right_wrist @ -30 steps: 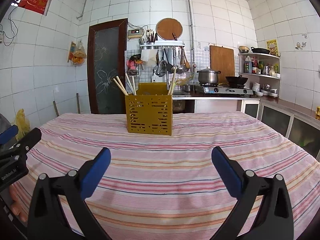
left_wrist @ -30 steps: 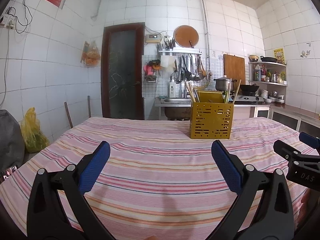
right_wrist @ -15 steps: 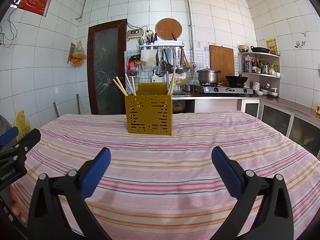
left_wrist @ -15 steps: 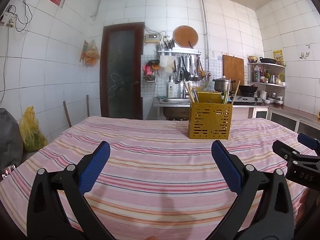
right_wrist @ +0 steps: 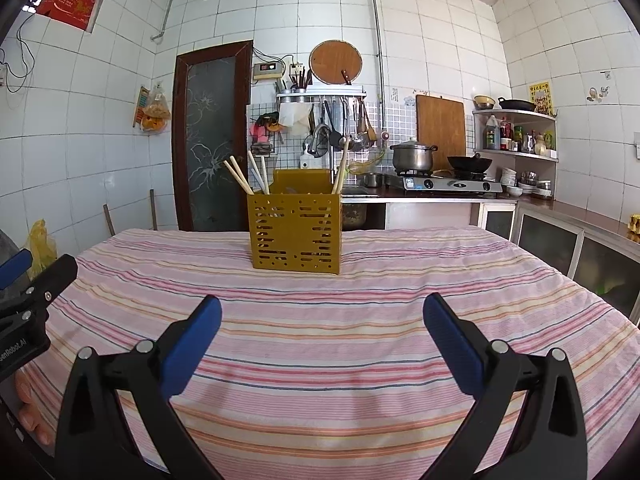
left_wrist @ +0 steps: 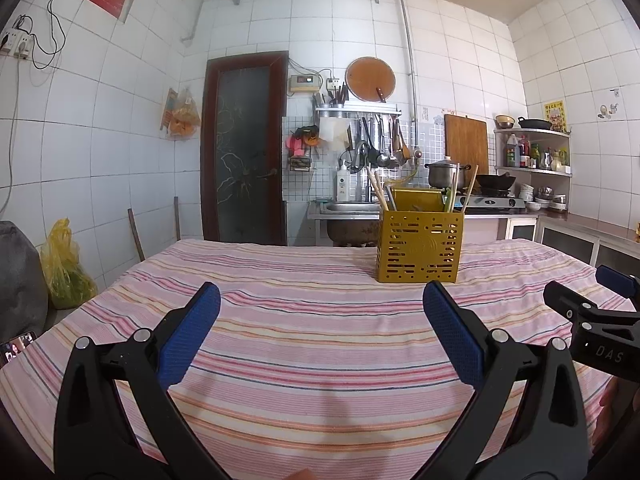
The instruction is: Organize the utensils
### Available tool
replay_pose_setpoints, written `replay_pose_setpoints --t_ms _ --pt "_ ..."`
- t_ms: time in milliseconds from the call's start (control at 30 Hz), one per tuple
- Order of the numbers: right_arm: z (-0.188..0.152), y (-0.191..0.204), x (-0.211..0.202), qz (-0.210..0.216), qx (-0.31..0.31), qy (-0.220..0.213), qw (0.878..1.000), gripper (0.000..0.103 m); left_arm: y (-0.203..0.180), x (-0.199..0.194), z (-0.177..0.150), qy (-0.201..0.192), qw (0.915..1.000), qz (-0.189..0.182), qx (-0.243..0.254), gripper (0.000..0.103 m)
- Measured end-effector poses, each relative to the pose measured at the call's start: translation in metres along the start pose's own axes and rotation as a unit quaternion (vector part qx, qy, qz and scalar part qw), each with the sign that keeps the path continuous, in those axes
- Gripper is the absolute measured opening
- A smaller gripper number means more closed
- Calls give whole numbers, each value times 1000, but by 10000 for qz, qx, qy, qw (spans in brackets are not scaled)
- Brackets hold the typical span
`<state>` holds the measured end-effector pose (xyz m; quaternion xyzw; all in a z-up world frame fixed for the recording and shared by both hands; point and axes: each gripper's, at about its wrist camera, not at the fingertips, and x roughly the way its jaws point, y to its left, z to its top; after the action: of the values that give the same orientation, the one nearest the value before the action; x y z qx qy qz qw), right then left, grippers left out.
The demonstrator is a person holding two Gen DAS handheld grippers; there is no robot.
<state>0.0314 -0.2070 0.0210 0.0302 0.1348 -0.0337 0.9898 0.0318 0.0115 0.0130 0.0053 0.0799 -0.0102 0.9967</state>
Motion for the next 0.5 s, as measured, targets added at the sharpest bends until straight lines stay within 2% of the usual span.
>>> replay_pose_setpoints --t_ms 500 --pt "1 -1 -5 -66 -35 -73 9999 99 -1 -1 0 -4 10000 -3 -3 98"
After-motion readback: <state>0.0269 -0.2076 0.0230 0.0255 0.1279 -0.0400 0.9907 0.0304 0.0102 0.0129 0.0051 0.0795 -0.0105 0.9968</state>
